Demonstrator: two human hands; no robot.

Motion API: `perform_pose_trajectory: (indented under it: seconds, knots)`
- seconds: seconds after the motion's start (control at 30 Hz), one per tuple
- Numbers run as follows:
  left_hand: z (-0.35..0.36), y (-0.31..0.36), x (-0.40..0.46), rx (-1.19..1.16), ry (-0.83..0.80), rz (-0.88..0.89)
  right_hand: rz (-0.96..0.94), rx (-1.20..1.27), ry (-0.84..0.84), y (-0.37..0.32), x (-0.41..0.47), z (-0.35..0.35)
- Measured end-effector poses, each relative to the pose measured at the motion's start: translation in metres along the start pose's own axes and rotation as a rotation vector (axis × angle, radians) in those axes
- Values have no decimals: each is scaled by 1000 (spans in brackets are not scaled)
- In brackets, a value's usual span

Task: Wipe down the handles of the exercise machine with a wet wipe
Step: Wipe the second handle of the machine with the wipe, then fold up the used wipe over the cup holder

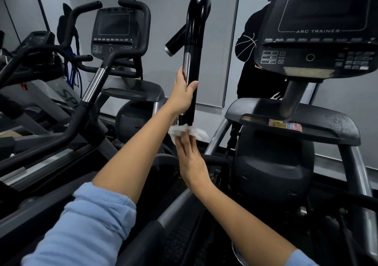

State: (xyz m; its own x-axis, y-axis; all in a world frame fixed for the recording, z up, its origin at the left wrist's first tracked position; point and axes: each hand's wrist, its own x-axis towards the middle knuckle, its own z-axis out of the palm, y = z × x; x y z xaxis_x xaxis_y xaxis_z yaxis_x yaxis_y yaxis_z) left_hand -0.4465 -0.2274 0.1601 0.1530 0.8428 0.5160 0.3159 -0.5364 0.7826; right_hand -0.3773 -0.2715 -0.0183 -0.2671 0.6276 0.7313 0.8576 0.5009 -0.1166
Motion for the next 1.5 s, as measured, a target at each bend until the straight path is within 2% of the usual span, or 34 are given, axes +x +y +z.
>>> perform_pose_trajectory:
  seconds: [0.13,0.27,0.33,0.37,0.43,0.47,0.53,0.6,0.67,0.83,0.9,0.97,1.07,1.17,1.33,1.5]
  knots:
    - [3,-2,-2,-3,15,6,-92,-150,-77,15,-36,-1]
    - [3,-6,-1,8,33,-5,-62,-86,-35,32,-44,-10]
    - [6,-3,-4,46,79,15,59,71,47,37,-38,-22]
    - [10,0,-10,116,136,39,185,193,107,37,-32,-34]
    - [20,5,-26,309,283,166,454,398,174,34,-18,-64]
    - [25,5,-35,390,318,263,529,436,203,31,-13,-80]
    - [36,1,-50,487,261,477,590,479,284,29,-6,-106]
    - [50,-4,-63,481,105,568,613,493,349,31,-7,-125]
    - [68,-6,-81,341,-99,470,667,509,371,39,-19,-136]
    - [117,-14,-119,-198,-525,-103,847,525,416,55,-69,-152]
    - [133,-18,-136,-286,-655,-233,921,524,423,62,-93,-155]
    - [151,-25,-150,-338,-727,-290,992,525,415,70,-114,-156]
    - [177,-37,-162,-395,-722,-322,1060,502,439,86,-137,-152]
    - [206,-53,-161,-420,-640,-385,1139,511,439,109,-152,-143]
    - [264,-97,-150,-454,-532,-542,1442,844,333,164,-172,-117]
    - [332,-148,-131,-403,-543,-666,1500,971,365,232,-193,-77]
